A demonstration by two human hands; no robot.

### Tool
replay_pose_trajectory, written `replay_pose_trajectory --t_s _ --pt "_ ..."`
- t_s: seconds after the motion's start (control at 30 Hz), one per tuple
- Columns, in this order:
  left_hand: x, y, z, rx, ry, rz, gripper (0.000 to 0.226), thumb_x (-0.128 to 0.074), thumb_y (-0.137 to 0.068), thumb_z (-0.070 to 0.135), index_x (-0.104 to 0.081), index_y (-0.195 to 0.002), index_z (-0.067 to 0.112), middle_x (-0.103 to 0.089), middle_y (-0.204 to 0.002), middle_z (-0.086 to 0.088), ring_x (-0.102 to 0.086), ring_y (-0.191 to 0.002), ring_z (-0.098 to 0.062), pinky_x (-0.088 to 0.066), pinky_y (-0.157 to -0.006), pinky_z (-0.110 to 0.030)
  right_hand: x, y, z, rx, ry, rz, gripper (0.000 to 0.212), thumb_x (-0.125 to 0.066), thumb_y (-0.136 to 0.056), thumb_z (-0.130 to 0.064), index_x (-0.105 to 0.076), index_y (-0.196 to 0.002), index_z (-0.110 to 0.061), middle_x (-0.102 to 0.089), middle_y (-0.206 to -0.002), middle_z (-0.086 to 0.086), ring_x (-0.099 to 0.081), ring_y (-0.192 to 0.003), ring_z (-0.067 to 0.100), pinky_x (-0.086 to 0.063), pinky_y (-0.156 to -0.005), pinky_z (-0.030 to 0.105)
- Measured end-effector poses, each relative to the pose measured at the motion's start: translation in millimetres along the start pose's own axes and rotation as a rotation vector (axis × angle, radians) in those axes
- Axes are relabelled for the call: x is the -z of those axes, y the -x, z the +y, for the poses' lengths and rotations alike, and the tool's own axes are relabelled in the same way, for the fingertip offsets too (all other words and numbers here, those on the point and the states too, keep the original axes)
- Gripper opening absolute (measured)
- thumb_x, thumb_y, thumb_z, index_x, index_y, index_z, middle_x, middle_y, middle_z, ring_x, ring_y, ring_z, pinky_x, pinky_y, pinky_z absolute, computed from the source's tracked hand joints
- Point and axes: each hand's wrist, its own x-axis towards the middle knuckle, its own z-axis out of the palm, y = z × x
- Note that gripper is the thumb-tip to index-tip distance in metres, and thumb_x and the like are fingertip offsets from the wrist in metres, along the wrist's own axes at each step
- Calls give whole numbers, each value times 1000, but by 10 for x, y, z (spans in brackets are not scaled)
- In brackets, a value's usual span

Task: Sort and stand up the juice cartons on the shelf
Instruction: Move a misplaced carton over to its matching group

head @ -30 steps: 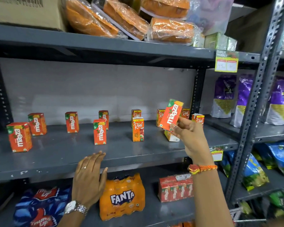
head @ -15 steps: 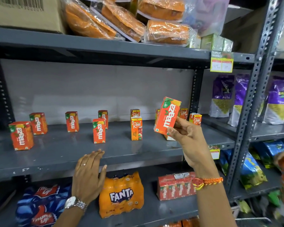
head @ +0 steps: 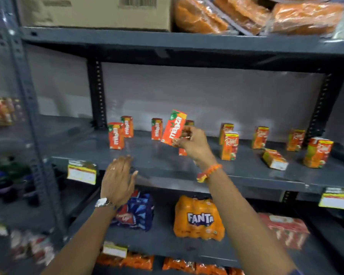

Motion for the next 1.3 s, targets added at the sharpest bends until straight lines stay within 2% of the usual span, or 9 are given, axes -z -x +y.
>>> replay_pose_trajectory --t_s 0.13,0.23,0.4,0.7,0.8,0.93,1.1,1.2,1.3 --pt "34 -17 -27 -20 6 -6 45 -47 -94 34 -52 -133 12 -58 -135 -9 -53 -123 -30 -31 -114 -41 -600 -331 203 8 238 -42 35 -73 -72 12 -66 -105 0 -73 -93 15 -65 -82 18 -58 -86 44" --pt "8 -10 -27 -18 7 -11 47 -45 -95 36 -50 -135 13 -55 -139 -7 -50 -128 -26 -28 -117 -39 -805 -493 381 -12 370 -69 28 -75 -77 3 -68 -103 -2 -75 -105 16 -67 -90 19 -54 -87 33" --pt "-64 -8 -51 -8 1 -14 50 -41 -97 39 -46 -140 14 -52 -144 -4 -46 -133 -24 -24 -119 -39 -910 -605 523 -31 562 -118 33 -76 -82 -8 -66 -113 0 -71 -118 19 -67 -110 36 -52 -99 44" --pt "-147 -3 -48 20 28 8 51 -43 -96 41 -46 -140 17 -51 -145 -2 -43 -135 -21 -16 -121 -33 -842 -502 429 -68 568 -147 44 -70 -88 -9 -58 -130 -1 -67 -126 16 -64 -116 33 -50 -104 48" --pt "-151 6 -40 17 41 38 51 -42 -96 41 -47 -140 16 -52 -144 -3 -45 -135 -23 -21 -121 -37 -522 -359 307 9 387 -64 28 -60 -89 2 -66 -117 1 -68 -93 4 -64 -91 22 -52 -96 42" --pt "-172 0 81 47 44 128 52 -40 -96 38 -49 -138 10 -53 -143 -9 -45 -135 -29 -24 -119 -43 422 -97 133 75 267 269 21 -60 -89 -4 -73 -105 -6 -73 -95 6 -71 -93 24 -57 -89 40" --pt "-315 -36 773 -122 54 91 57 -38 -96 37 -43 -145 7 -45 -151 -10 -37 -143 -29 -20 -121 -45 2036 155 253 -113 665 830 37 -60 -91 -38 -76 -98 -6 -75 -100 21 -69 -97 40 -53 -81 40" --pt "-427 -62 1381 -190 99 81 60 -38 -96 41 -41 -147 9 -43 -153 -9 -34 -144 -27 -17 -122 -42 2536 141 452 -425 807 780 51 -59 -91 -45 -67 -110 2 -67 -118 28 -63 -110 45 -51 -87 44" --pt "-519 -105 1975 -248 131 59 62 -35 -97 45 -39 -149 11 -42 -154 -6 -34 -145 -25 -13 -123 -38 2654 82 605 -641 959 489 59 -54 -92 -50 -60 -126 -2 -61 -133 22 -59 -121 41 -48 -96 43"
